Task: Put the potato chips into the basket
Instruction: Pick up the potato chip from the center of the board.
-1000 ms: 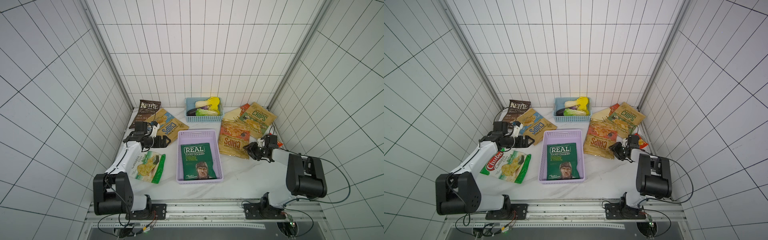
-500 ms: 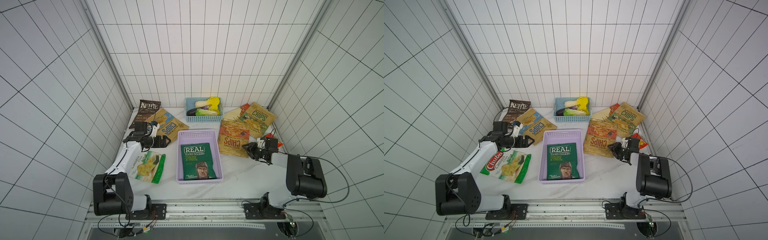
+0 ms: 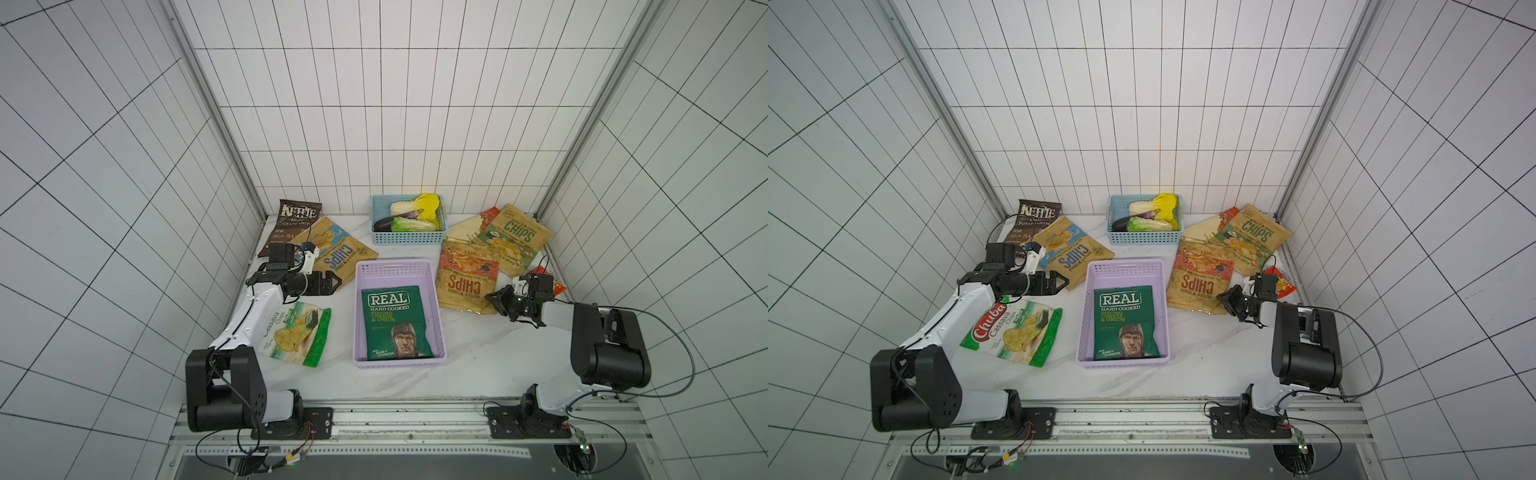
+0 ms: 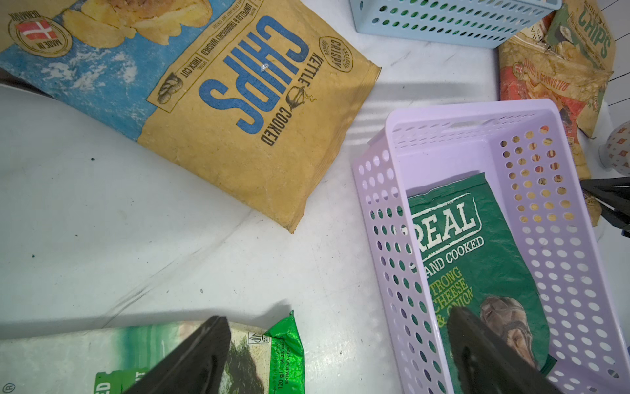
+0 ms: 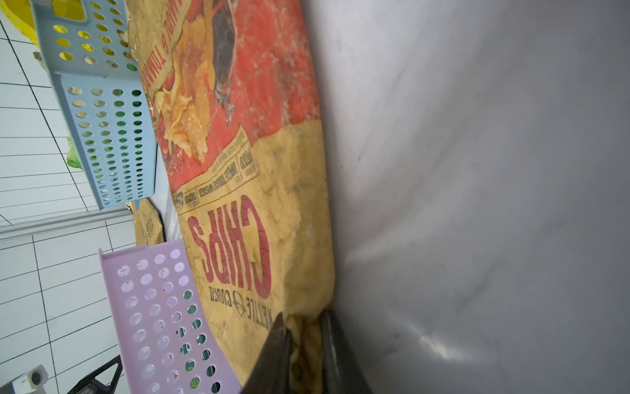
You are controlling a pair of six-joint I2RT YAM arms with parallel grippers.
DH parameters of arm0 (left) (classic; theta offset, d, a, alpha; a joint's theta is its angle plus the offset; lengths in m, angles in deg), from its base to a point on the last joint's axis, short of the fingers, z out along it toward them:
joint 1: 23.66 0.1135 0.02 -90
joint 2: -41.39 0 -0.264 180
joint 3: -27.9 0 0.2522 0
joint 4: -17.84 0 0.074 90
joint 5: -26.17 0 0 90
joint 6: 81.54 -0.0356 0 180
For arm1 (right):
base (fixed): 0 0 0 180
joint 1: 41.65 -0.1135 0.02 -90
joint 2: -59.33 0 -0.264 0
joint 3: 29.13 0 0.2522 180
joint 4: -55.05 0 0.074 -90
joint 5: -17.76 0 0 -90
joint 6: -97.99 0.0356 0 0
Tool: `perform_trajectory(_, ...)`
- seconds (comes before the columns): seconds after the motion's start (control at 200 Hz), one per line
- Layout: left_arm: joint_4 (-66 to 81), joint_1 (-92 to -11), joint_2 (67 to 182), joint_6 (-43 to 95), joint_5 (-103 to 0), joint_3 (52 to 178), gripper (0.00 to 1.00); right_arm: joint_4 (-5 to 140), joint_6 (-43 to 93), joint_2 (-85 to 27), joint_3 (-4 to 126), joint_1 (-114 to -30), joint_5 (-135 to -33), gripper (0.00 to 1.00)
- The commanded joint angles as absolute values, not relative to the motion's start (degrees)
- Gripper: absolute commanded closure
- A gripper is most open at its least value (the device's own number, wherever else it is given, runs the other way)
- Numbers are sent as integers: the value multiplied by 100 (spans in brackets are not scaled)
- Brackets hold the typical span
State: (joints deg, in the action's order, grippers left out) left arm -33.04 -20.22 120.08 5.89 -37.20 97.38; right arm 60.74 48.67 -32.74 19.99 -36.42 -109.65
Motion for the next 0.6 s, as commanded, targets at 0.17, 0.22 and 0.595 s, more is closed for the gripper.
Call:
perform_trajectory(0.17, -3265, -1996, 12009, 521, -3668, 9865, 3, 7461, 4427, -2246, 2568, -3647, -10537, 100)
perform_trajectory(0.22, -3265, -1992, 12022, 521, -3667, 9872, 2, 7729, 4322, -1977, 2686, -3663, -10450, 100)
perform_trajectory(0.595, -3265, -1968, 12022, 556, -3661, 9870, 2, 10022, 3438, -808, 4384, -4185, -10024, 100)
